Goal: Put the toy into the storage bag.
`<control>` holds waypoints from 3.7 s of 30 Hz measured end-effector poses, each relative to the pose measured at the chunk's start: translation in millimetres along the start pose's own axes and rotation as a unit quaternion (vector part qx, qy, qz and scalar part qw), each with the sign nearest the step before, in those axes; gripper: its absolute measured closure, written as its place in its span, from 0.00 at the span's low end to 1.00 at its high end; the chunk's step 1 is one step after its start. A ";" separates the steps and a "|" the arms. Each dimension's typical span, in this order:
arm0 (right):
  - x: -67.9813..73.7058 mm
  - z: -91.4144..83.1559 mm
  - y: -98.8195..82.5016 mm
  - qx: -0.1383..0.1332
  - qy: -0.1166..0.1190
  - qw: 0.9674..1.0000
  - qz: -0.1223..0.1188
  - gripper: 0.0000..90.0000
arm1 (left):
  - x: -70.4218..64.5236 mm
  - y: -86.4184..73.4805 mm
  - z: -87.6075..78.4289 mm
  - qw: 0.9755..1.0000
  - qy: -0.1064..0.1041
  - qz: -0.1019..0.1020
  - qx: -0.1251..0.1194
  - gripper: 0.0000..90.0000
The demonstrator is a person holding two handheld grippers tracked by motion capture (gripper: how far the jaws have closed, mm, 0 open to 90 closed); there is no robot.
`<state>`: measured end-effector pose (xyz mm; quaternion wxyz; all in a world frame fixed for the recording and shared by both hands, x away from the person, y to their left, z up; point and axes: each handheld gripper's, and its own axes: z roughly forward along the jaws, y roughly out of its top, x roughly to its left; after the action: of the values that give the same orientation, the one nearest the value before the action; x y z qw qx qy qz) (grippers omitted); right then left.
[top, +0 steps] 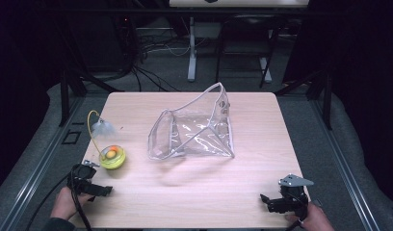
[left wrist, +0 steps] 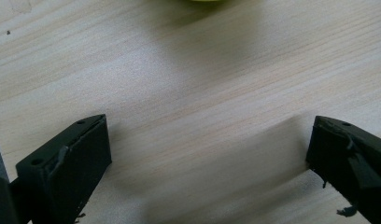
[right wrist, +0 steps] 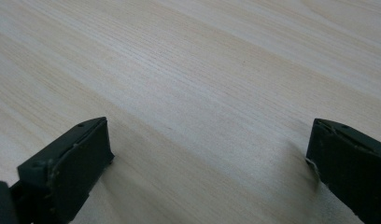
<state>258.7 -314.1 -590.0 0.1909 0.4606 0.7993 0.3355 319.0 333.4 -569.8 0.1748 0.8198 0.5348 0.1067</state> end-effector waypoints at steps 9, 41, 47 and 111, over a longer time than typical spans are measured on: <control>0.0 -0.1 0.0 0.000 0.000 1.000 0.000 0.00 | 0.1 1.0 0.2 1.000 -0.001 0.000 0.002 0.00; -0.2 0.2 0.1 0.000 0.001 1.000 0.000 0.00 | 3.2 5.6 -16.1 0.998 -0.009 -0.005 -0.065 0.00; -0.2 0.3 0.1 0.000 0.001 1.000 0.000 0.00 | 3.7 8.8 -26.6 0.995 -0.022 -0.017 -0.096 0.00; -0.4 0.2 0.5 0.003 0.000 1.000 -0.003 0.00 | 8.9 50.9 -100.9 0.954 0.004 -0.034 -0.296 0.61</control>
<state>259.3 -314.2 -589.8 0.1906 0.4592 0.8014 0.3326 328.9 340.3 -457.1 0.4114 0.7120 0.5075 0.2574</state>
